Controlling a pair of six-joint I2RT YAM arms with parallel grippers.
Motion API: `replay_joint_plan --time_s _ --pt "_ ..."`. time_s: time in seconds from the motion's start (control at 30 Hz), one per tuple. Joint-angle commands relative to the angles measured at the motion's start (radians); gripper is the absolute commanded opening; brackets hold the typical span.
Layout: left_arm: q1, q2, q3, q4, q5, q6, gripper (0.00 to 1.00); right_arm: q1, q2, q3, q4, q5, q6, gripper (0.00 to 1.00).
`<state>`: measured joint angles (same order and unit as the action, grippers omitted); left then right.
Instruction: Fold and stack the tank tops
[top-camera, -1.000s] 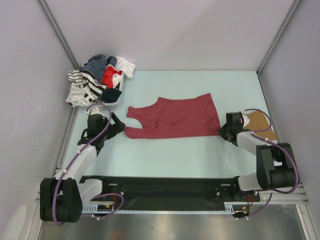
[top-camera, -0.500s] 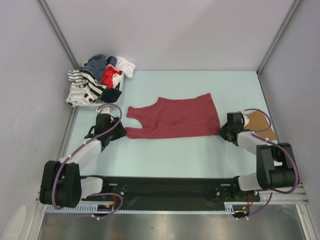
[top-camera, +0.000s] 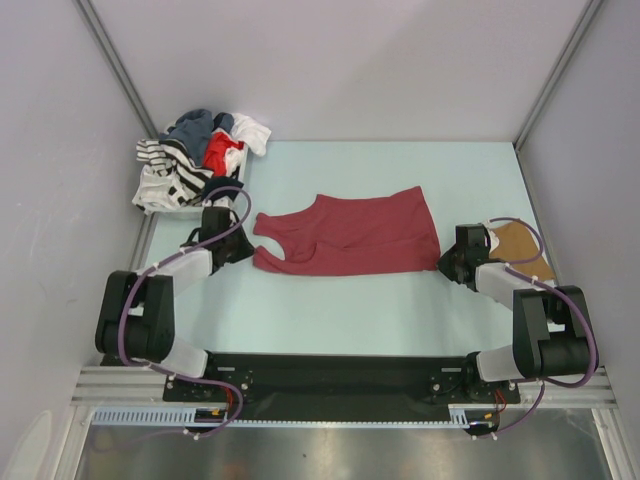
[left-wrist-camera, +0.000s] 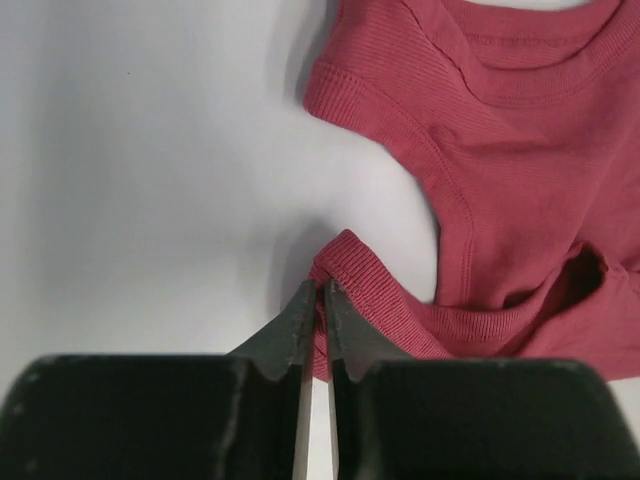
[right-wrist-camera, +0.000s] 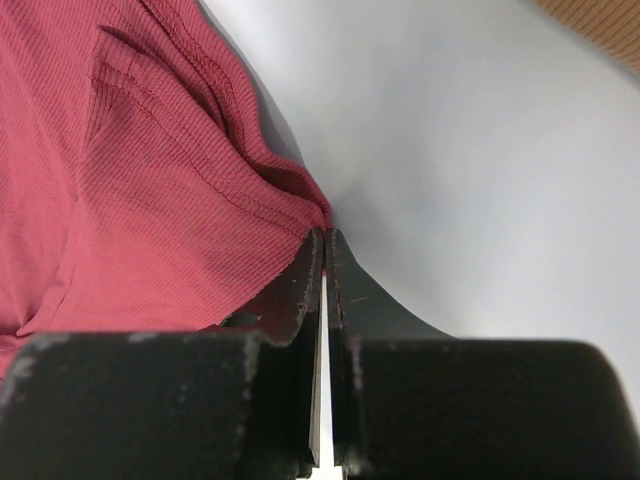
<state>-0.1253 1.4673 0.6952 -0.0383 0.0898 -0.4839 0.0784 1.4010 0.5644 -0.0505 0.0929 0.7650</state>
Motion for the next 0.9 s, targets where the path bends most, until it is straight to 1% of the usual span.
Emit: replay_joint_plan --time_s 0.0,0.1,0.13,0.17,0.2,0.23,0.27,0.3,0.37,0.43,0.53,0.63,0.67,0.77,0.83,0.87 --pt "-0.005 0.044 0.062 -0.008 -0.027 -0.022 0.08 -0.005 0.009 0.003 -0.017 -0.010 -0.020 0.00" --pt "-0.005 0.067 0.070 -0.044 -0.076 -0.041 0.06 -0.006 0.007 0.002 -0.015 -0.016 -0.020 0.00" --pt "-0.005 0.059 0.057 -0.044 -0.078 -0.045 0.10 -0.006 0.009 0.002 -0.015 -0.015 -0.020 0.00" --pt "-0.005 0.048 0.044 -0.031 -0.076 -0.054 0.34 -0.008 0.009 0.003 -0.012 -0.016 -0.020 0.00" --pt "-0.004 0.015 0.027 -0.016 -0.073 -0.058 0.47 -0.008 0.012 0.003 -0.012 -0.019 -0.018 0.00" --pt "-0.005 -0.007 -0.011 0.001 -0.065 -0.061 0.56 -0.008 0.012 0.003 -0.011 -0.021 -0.021 0.00" --pt "-0.004 -0.028 -0.026 0.023 -0.064 -0.064 0.64 -0.008 0.013 0.003 -0.009 -0.024 -0.020 0.00" --pt "-0.004 -0.069 -0.040 0.029 -0.064 -0.067 0.65 -0.009 0.015 0.003 -0.009 -0.025 -0.020 0.00" --pt "-0.004 -0.103 -0.060 0.018 -0.081 -0.071 0.68 -0.009 0.016 0.003 -0.008 -0.030 -0.021 0.00" --pt "0.004 -0.142 -0.065 0.006 -0.087 -0.073 0.68 -0.011 0.021 0.003 -0.005 -0.035 -0.021 0.00" --pt "0.012 -0.188 -0.082 0.008 -0.059 -0.073 0.64 -0.011 0.021 0.003 -0.005 -0.038 -0.021 0.00" --pt "0.012 -0.206 -0.106 0.034 -0.007 -0.073 0.47 -0.012 0.021 0.005 -0.003 -0.041 -0.021 0.00" --pt "0.012 -0.200 -0.106 0.064 0.022 -0.073 0.37 -0.011 0.021 0.005 -0.003 -0.042 -0.021 0.00" --pt "0.013 -0.127 -0.077 0.060 0.054 -0.067 0.30 -0.012 0.018 0.003 -0.006 -0.041 -0.023 0.00" --pt "0.012 -0.078 -0.068 0.069 0.083 -0.068 0.31 -0.012 0.016 0.005 -0.008 -0.041 -0.024 0.00" --pt "0.012 -0.065 -0.066 0.084 0.093 -0.070 0.37 -0.014 0.013 0.005 -0.009 -0.039 -0.024 0.00"
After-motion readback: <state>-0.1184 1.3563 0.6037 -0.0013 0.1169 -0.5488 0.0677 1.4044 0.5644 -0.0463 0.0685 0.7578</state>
